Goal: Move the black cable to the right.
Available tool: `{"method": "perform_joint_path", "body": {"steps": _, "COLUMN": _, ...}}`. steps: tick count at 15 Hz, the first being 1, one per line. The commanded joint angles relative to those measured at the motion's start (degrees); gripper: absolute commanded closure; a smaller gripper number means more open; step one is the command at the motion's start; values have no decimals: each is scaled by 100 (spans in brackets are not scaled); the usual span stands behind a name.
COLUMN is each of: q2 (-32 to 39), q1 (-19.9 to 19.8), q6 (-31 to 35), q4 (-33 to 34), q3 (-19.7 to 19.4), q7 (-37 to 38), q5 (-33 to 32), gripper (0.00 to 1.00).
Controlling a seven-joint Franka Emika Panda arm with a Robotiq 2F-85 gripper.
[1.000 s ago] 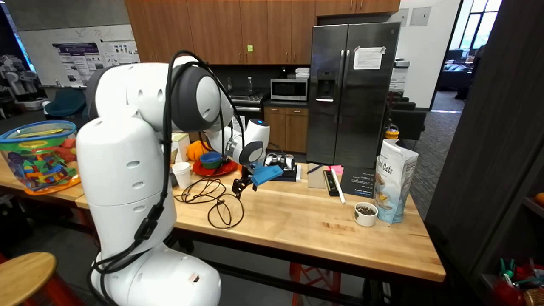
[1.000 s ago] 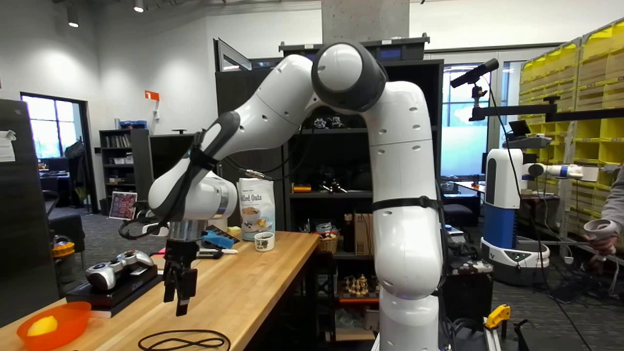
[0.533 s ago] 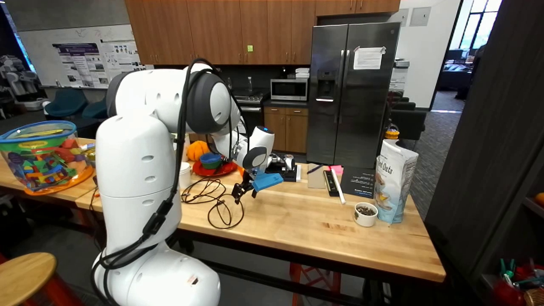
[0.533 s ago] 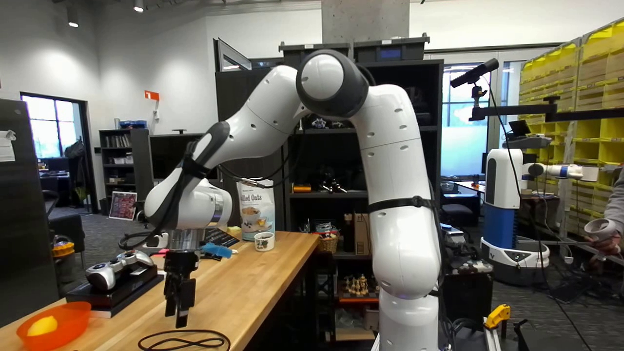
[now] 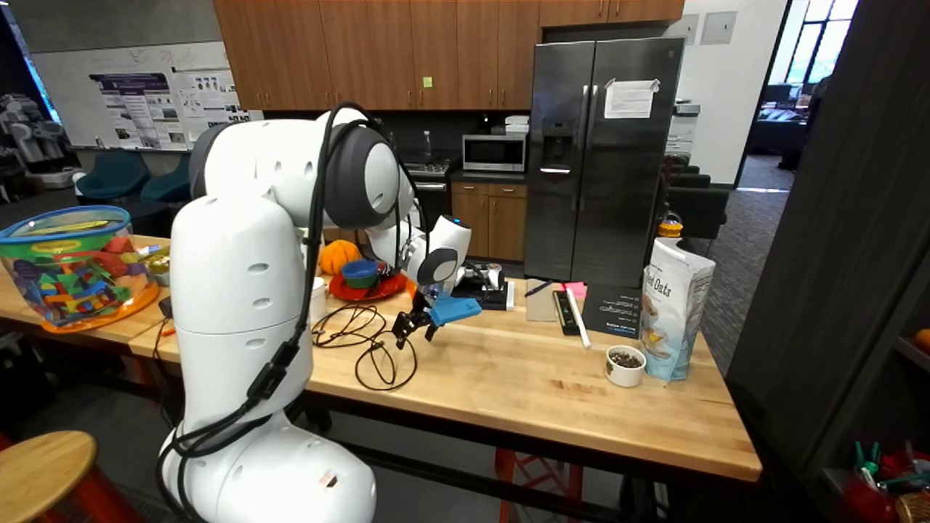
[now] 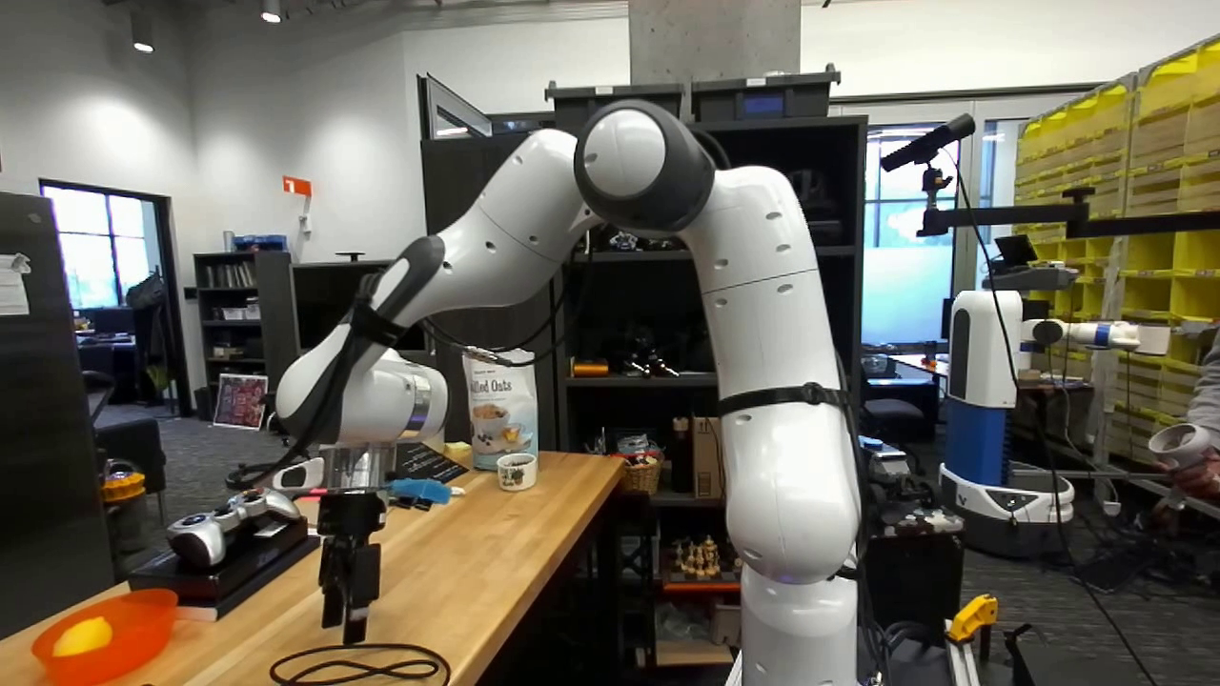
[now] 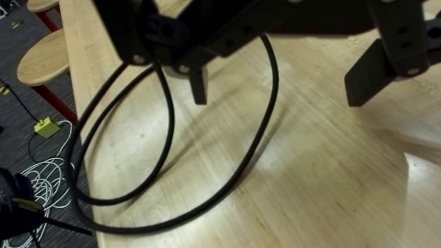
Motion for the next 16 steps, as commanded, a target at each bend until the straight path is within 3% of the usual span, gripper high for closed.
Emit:
{"method": "perform_joint_path", "body": {"steps": 1, "q2": 37, "q1": -92, "q6": -278, "q4": 137, "q3": 118, "q7": 27, "q5": 219, "gripper": 0}}
{"method": "perform_joint_path", "body": {"steps": 12, "q2": 261, "q1": -124, "q6": -612, "q4": 180, "q3": 170, "q7": 24, "q5": 360, "gripper": 0}}
{"method": "perform_joint_path", "body": {"steps": 14, "q2": 261, "q1": -153, "q6": -732, "q4": 219, "q3": 159, "q7": 10, "q5": 354, "gripper": 10}}
{"method": "perform_joint_path", "body": {"steps": 15, "q2": 253, "q1": -162, "q6": -741, "q4": 217, "q3": 153, "q7": 16, "q5": 353, "gripper": 29}}
{"method": "perform_joint_path", "body": {"steps": 16, "q2": 259, "q1": -179, "q6": -830, "q4": 236, "q3": 148, "q7": 12, "q5": 356, "gripper": 30}}
